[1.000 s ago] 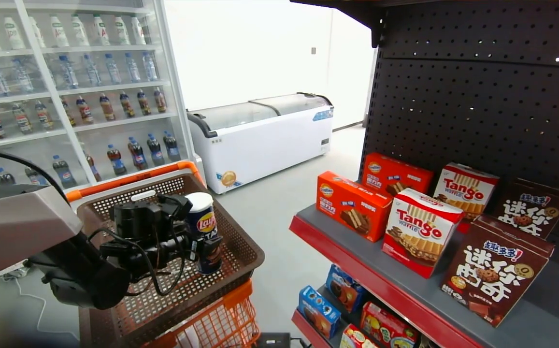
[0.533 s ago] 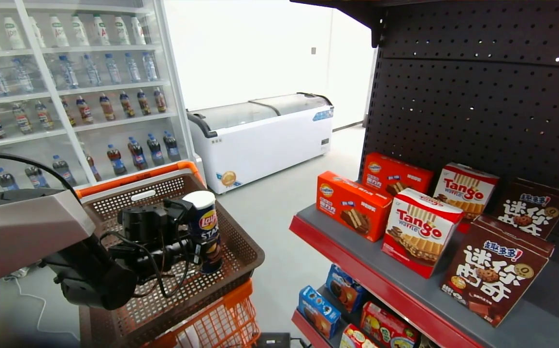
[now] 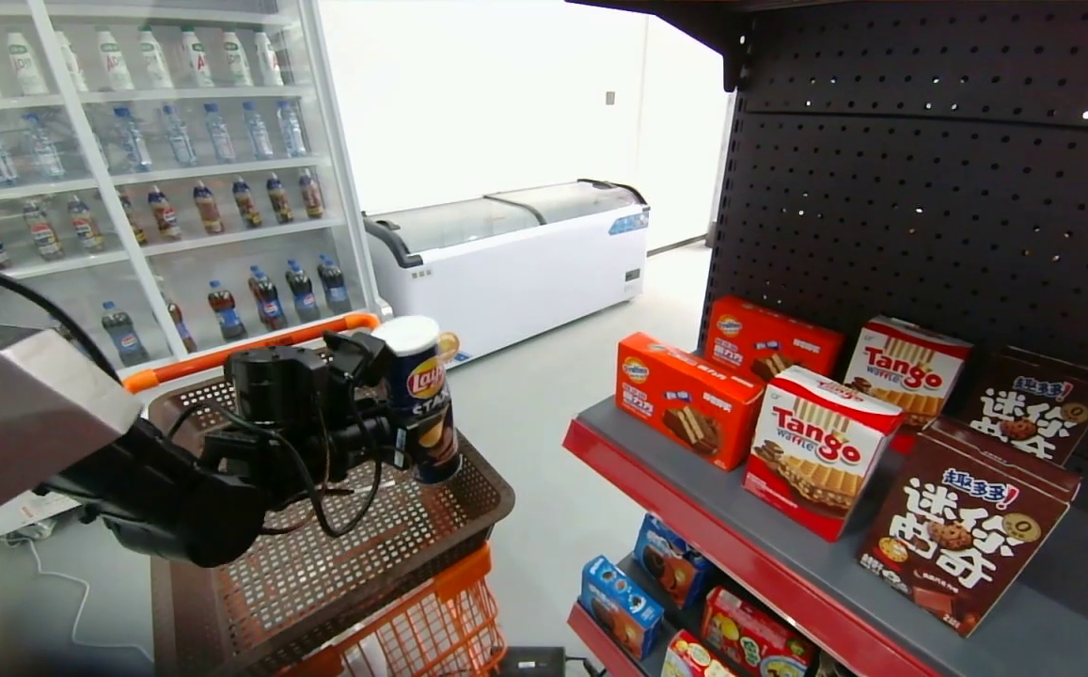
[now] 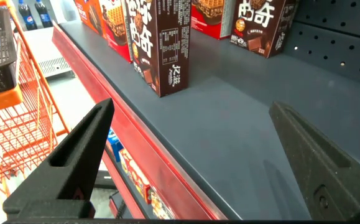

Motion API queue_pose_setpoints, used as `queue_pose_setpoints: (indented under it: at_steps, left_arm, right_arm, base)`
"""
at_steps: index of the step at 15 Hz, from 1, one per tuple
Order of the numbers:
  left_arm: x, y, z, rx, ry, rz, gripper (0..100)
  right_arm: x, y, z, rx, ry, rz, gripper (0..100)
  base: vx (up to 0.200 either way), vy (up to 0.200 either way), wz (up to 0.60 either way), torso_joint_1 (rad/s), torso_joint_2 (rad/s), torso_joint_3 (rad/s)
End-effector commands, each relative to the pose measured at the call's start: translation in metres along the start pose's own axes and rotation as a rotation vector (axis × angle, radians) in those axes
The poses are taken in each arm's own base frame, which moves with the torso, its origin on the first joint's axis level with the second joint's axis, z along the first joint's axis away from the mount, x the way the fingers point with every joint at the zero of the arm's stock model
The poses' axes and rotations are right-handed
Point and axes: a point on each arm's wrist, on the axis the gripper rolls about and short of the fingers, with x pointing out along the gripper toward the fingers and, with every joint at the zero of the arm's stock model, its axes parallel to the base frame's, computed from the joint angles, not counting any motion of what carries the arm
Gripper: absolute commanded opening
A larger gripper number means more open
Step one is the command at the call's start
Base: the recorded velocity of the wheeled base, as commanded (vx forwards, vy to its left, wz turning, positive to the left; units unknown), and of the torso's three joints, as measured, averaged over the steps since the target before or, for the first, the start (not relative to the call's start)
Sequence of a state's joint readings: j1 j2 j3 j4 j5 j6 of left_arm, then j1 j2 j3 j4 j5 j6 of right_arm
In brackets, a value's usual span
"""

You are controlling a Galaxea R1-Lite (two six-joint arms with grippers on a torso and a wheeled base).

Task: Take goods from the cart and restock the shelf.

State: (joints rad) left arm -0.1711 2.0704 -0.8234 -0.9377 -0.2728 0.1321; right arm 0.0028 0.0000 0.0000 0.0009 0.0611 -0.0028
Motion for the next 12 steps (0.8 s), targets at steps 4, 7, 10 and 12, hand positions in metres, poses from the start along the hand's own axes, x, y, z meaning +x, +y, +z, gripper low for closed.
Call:
queue_pose_setpoints:
  at_steps: [4,7,10,12]
  left_arm:
    - [-0.059,-0.036,0.062,0.006,-0.069,-0.220,0]
    - [-0.075,-0.050,0.080,-0.002,-0.150,-0.298,0]
    - [-0.081,-0.056,0.083,0.008,-0.160,-0.357,0]
    - [-0.088,-0.070,0.076,0.006,-0.121,-0.418,0]
  right_arm:
    - [0.000,0.000,0.000,0.000,-0.001,0.001,100]
    - [0.000,0.000,0.000,0.000,0.001,0.001,100]
    - [0.000,0.000,0.000,0.000,-0.001,0.001,100]
    - [0.000,0.000,0.000,0.000,-0.001,0.001,100]
  base:
    - [0.000,0.000,0.00,0.000,0.00,0.000]
    - [0.000,0.000,0.00,0.000,0.00,0.000]
    - [0.000,0.000,0.00,0.000,0.00,0.000]
    - [0.000,0.000,0.00,0.000,0.00,0.000]
